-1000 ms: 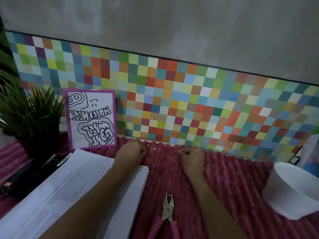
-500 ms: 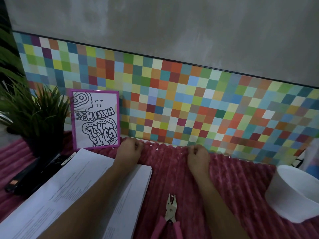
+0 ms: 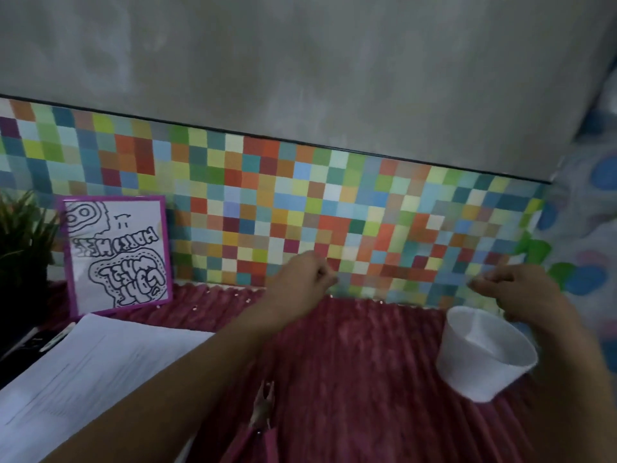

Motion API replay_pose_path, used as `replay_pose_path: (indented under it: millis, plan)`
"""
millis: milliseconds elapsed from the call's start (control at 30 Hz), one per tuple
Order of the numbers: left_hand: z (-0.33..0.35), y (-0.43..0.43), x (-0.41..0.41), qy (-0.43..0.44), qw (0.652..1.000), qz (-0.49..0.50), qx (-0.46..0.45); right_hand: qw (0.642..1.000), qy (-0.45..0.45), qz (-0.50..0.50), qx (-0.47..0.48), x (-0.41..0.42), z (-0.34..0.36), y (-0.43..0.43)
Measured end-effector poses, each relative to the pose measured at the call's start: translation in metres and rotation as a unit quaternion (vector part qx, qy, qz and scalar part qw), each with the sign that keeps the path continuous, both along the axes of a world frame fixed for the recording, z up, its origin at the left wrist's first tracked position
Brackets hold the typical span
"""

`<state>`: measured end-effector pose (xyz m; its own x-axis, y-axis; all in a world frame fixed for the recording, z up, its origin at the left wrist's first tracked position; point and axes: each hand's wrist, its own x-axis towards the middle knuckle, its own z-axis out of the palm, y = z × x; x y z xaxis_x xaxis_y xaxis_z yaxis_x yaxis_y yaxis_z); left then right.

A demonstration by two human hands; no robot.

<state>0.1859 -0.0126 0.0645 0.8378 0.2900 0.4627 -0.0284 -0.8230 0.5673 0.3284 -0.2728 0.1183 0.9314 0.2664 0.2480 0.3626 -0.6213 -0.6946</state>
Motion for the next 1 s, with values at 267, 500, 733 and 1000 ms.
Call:
replay_pose_path:
  millis: [267, 500, 733, 1000]
  plan:
    - [0.004, -0.125, 0.076, -0.037, 0.986, -0.151, -0.059, 0.994, 0.075, -0.04, -0.069, 0.009, -0.003, -0.032]
    - [-0.016, -0.15, 0.114, -0.014, 0.991, -0.131, 0.035, 0.989, 0.108, -0.035, -0.099, 0.013, -0.013, -0.044]
    - [-0.015, -0.158, 0.116, -0.033, 0.994, -0.099, 0.016, 0.992, 0.107, -0.066, -0.021, 0.014, -0.017, -0.04]
    - [-0.021, -0.154, 0.123, 0.043, 0.989, -0.133, 0.039, 0.989, 0.012, -0.048, -0.137, 0.018, -0.031, -0.039]
